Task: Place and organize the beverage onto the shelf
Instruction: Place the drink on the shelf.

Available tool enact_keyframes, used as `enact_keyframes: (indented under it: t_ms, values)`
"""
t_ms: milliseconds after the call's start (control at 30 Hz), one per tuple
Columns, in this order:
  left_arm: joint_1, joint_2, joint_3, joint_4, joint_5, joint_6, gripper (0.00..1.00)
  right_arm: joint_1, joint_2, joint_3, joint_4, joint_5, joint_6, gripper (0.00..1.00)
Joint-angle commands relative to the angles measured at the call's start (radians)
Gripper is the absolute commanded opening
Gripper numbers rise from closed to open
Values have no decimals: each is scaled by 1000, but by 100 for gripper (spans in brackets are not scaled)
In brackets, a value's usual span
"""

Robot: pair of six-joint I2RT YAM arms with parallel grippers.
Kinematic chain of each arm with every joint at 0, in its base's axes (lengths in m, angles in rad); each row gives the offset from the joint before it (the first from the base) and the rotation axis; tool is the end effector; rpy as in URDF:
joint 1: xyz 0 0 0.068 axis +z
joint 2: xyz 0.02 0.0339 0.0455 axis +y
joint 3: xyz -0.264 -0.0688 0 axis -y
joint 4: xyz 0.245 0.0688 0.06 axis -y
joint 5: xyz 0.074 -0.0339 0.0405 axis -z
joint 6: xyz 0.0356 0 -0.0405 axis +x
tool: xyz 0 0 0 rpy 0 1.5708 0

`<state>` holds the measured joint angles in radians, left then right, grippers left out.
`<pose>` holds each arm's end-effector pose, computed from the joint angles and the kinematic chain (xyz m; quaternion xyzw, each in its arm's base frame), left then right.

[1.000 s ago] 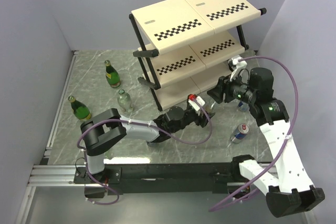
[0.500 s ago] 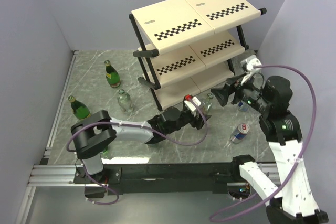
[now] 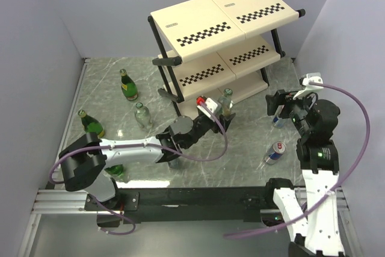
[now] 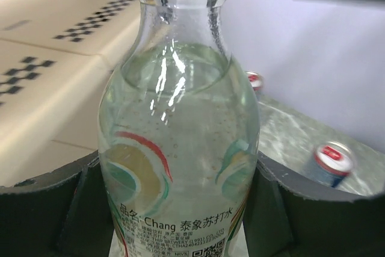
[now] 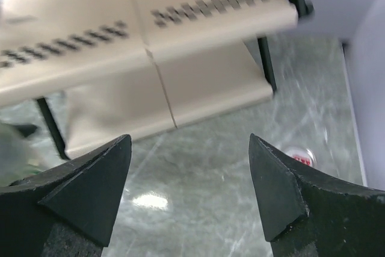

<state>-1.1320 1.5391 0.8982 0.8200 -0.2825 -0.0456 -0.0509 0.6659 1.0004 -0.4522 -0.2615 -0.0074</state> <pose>0.1578 -0.3129 0.2982 0.2355 0.5992 -0.3470 0.6820 0.1321 0.0025 0.4010 -0.0705 0.7428 0.0782 0.6612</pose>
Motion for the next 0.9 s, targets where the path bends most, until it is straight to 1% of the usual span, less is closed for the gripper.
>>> enact_keyframes:
  t_ms: [0, 100, 200, 433, 600, 867]
  values:
    - [49, -74, 100, 95, -55, -8, 0, -81, 27, -52, 99, -77, 49, 84]
    - [84, -73, 131, 79, -49, -23, 0, -87, 20, -75, 103, -120, 17, 84]
    - [106, -70, 149, 80, -52, -17, 0, -89, -29, -89, 110, -111, -34, 84]
    - [126, -57, 180, 97, -83, -7, 0, -89, -22, -114, 101, -154, -34, 83]
    - [132, -39, 200, 117, -129, 15, 0, -89, -26, -117, 98, -162, -32, 83]
    - [167, -7, 237, 113, -152, 23, 0, -87, -23, -120, 93, -171, -34, 83]
